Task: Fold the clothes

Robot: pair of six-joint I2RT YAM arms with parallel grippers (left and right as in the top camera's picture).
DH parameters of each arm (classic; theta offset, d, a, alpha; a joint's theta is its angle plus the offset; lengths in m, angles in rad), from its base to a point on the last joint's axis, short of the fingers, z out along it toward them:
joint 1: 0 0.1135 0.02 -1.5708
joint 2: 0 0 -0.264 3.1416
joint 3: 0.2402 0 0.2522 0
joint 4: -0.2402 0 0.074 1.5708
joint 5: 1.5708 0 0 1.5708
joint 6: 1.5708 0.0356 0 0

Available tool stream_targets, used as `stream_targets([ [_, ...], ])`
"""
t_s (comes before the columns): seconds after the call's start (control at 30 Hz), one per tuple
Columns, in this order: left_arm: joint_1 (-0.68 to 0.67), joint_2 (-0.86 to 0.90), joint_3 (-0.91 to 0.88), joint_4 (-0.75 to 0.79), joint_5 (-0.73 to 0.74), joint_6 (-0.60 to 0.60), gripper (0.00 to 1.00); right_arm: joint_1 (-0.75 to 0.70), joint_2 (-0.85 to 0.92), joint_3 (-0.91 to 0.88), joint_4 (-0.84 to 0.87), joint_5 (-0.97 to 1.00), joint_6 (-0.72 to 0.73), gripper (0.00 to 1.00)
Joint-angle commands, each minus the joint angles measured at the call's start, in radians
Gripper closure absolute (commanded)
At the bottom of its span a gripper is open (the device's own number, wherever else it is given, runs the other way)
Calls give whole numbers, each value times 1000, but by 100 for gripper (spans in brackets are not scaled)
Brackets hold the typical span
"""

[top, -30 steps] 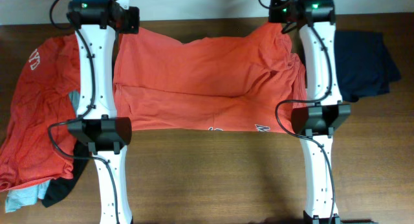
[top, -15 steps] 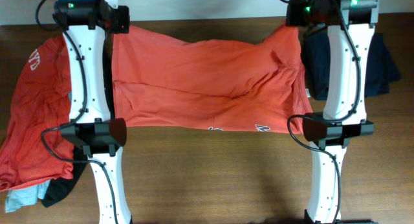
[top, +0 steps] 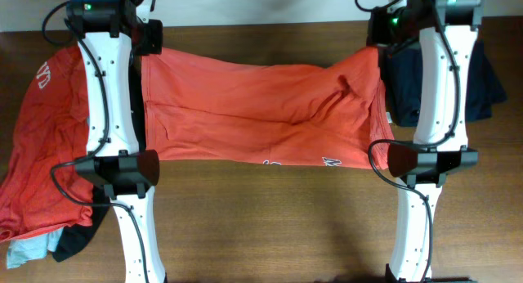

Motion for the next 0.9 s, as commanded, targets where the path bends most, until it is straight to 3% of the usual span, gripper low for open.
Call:
stream_targets([
  [0.0, 2, -33, -43, -5, 4, 19, 99, 1, -8, -85, -6, -16, 0, 96],
  [0.53, -6, -33, -214, -46, 56, 19, 100, 7, -8, -274, -6, 6, -31, 96],
  [0.87, -6, -33, -382, -45, 64, 19, 99, 1, -8, -286, -6, 18, -46, 96],
])
